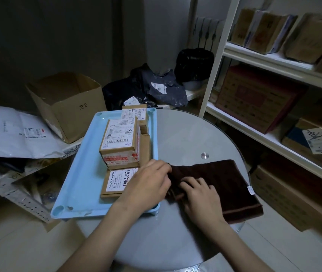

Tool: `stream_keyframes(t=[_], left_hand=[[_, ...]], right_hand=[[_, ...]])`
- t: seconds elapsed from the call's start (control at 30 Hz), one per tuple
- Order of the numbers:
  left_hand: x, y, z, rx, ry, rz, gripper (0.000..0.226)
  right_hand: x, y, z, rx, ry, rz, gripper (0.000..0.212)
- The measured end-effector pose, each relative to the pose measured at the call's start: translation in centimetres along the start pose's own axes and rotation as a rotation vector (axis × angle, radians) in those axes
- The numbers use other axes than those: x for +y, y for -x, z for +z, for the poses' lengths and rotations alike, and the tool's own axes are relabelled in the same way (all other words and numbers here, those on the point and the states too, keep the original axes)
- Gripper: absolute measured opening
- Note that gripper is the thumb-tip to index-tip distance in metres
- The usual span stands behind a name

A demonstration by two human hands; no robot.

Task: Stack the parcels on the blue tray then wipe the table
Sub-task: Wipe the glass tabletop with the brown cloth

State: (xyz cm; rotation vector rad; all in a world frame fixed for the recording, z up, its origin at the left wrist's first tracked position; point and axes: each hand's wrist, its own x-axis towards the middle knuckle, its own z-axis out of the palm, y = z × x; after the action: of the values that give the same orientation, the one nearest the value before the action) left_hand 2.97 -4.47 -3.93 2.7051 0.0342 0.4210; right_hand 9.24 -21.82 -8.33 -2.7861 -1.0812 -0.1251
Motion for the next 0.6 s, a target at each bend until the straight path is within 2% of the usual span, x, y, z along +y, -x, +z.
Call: stream_keyframes(t=[0.07, 0.17, 0.27, 0.33, 0.4, 0.47, 0.53, 0.6], left_hand=[[0.1, -0.2, 0.0, 0.008, 0.083, -0.045, 0.020], [0.7, -0.9, -0.5, -0.002, 0.251, -0.201, 0.025], [1.4, -2.3, -1.5, -0.044, 0.528, -0.359, 0.056], [2.2, -3.4, -2.6, -0.095, 0.886, -0.408, 0.070], [3.0, -4.2, -4.1, -0.128, 1.244, -0.454, 0.050], [3.4, -4.9, -5.4, -0.095, 1.336, -0.472, 0.029], [3.2, -5.4, -6.0, 0.011, 1.328, -0.517, 0.017], [2.9, -5.9, -6.4, 0.110, 1.370, -0.587, 0.012]], right_hand=[[1.4, -0.9, -1.3, 0.026, -0.300, 0.174, 0.031], [2.4, -2.4, -6.0, 0.155, -1.079, 0.391, 0.021], [2.4, -3.5, -11.9, 0.105, -1.643, 0.412, 0.018], [2.3, -4.3, -14.4, 0.053, -1.846, 0.387, 0.020], [2.1, -5.2, -15.4, 0.014, -1.995, 0.419, 0.025], [1.9, -6.2, -15.5, -0.031, -2.063, 0.469, 0.037], [2.4, -6.8, -14.7, -0.097, -2.053, 0.561, 0.061], [3.3, -6.8, -13.0, -0.266, -2.090, 0.615, 0.087]])
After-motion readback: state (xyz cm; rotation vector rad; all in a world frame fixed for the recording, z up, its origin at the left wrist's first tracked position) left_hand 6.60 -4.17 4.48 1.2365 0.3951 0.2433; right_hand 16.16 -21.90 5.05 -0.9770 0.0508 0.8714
